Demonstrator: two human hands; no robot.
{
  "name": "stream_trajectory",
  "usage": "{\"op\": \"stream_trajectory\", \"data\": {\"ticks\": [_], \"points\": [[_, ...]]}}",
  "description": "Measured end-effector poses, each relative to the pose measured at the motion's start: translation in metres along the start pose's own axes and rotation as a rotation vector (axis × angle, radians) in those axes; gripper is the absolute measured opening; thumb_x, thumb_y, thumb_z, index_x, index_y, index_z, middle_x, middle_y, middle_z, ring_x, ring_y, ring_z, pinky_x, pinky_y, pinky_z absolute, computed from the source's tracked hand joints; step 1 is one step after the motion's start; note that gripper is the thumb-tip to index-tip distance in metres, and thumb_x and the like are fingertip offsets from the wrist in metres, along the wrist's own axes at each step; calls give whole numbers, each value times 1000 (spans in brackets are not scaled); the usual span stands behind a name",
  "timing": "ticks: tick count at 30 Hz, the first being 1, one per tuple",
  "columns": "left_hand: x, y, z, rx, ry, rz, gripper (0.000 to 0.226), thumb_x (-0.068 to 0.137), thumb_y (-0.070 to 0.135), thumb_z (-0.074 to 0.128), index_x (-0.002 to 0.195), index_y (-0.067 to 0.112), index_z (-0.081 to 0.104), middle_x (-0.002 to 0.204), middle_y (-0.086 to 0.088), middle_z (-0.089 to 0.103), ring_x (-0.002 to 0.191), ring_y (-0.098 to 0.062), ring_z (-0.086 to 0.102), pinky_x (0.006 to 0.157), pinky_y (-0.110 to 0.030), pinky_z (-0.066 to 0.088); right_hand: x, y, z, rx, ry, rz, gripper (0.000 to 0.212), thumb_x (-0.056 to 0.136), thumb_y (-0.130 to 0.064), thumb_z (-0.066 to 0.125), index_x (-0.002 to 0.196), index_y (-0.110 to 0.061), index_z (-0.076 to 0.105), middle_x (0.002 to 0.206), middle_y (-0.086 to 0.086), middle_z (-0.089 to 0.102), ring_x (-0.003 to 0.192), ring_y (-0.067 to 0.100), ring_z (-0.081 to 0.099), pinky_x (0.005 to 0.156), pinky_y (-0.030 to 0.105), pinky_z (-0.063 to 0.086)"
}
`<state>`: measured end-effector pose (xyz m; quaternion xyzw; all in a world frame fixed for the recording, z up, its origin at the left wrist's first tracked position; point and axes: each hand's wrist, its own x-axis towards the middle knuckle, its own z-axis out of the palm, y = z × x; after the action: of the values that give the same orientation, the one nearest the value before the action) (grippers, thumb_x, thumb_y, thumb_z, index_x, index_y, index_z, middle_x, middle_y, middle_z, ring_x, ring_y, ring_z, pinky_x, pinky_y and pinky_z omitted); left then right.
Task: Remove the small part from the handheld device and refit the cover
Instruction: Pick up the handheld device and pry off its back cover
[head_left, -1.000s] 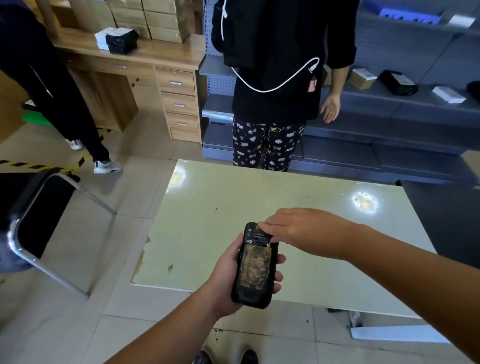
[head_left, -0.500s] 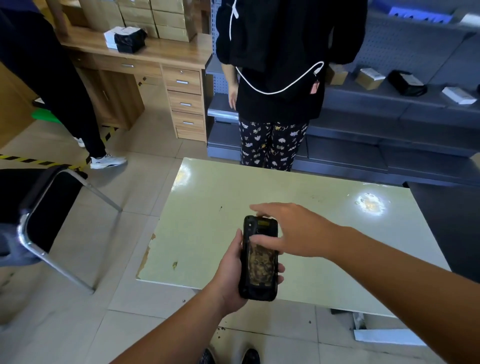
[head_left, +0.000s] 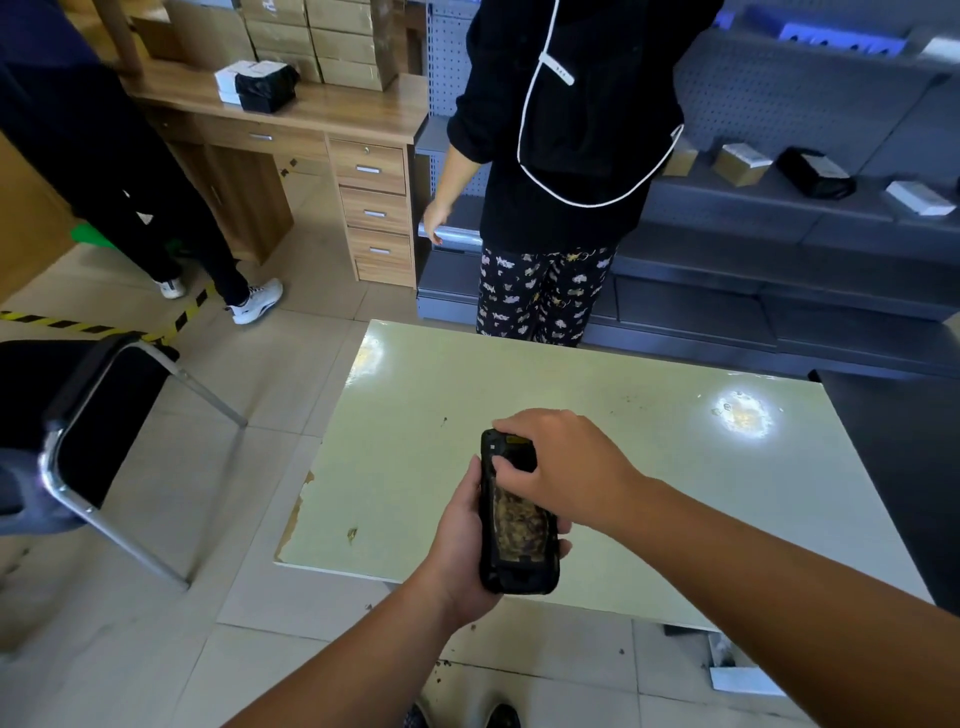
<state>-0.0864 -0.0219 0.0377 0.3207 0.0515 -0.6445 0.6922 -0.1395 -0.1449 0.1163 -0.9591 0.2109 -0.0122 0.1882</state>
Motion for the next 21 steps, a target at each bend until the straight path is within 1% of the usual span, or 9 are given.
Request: {"op": "stream_trajectory", "data": {"ticks": [3, 8, 10, 12, 13, 15, 16, 19, 21], "points": [[0, 2, 3, -9, 34, 8, 61, 100, 64, 44, 120, 16, 77, 115, -15, 77, 89, -34, 74, 81, -48, 61, -3, -3, 7, 73, 80, 51, 42, 88, -39, 61, 125, -23, 70, 120, -6, 73, 108, 20, 64, 89, 40, 56], [-1, 0, 6, -6, 38, 7, 58, 99, 63, 46, 118, 18, 77, 111, -14, 79, 92, -34, 77, 72, -45, 63, -9, -9, 18, 91, 180, 118, 41, 85, -38, 59, 122, -24, 70, 117, -7, 72, 111, 17, 59, 88, 36, 56], [-1, -1, 3, -12, 49, 7, 58, 99, 62, 46, 120, 18, 77, 112, -14, 79, 93, -34, 77, 70, -44, 63, -10, -8, 22, 145, 139, 129, 44, 89, -36, 61, 131, -26, 66, 125, -8, 69, 119, 15, 56, 96, 34, 52], [-1, -2, -1, -4, 48, 27, 61, 101, 62, 42, 124, 16, 75, 116, -14, 78, 95, -33, 76, 73, -44, 63, -10, -4, 22, 351, 59, 209, 45, 94, -34, 63, 138, -24, 62, 136, -7, 63, 126, 13, 55, 103, 29, 47], [0, -1, -3, 7, 45, 38, 63, 101, 62, 39, 125, 14, 74, 117, -14, 77, 94, -33, 75, 75, -45, 62, -9, -2, 20, 507, 39, 310, 43, 97, -33, 61, 138, -23, 62, 137, -6, 63, 125, 15, 57, 100, 29, 48], [1, 1, -6, 26, 29, 56, 68, 102, 63, 36, 126, 11, 73, 113, -14, 76, 88, -34, 72, 78, -45, 62, -6, 4, 16, 770, 25, 540, 36, 100, -30, 52, 131, -18, 65, 123, -6, 68, 114, 25, 67, 80, 30, 52], [1, 3, -7, 24, 17, 61, 70, 102, 64, 35, 127, 10, 72, 112, -14, 76, 86, -34, 71, 79, -44, 61, -6, 7, 15, 834, 5, 584, 35, 100, -28, 49, 129, -17, 65, 115, -7, 69, 105, 25, 71, 74, 29, 51], [2, 6, -6, 2, -16, 61, 71, 102, 64, 33, 126, 9, 72, 110, -14, 75, 82, -33, 69, 79, -44, 60, -10, 13, 14, 852, -58, 475, 45, 99, -18, 49, 141, -30, 58, 118, -18, 67, 76, 2, 71, 70, 23, 51], [2, 7, -4, -4, -37, 63, 71, 102, 64, 34, 126, 8, 72, 110, -14, 75, 80, -33, 69, 78, -44, 60, -12, 16, 12, 855, -43, 434, 49, 97, -13, 50, 140, -34, 59, 122, -22, 66, 69, 2, 71, 65, 18, 54]]}}
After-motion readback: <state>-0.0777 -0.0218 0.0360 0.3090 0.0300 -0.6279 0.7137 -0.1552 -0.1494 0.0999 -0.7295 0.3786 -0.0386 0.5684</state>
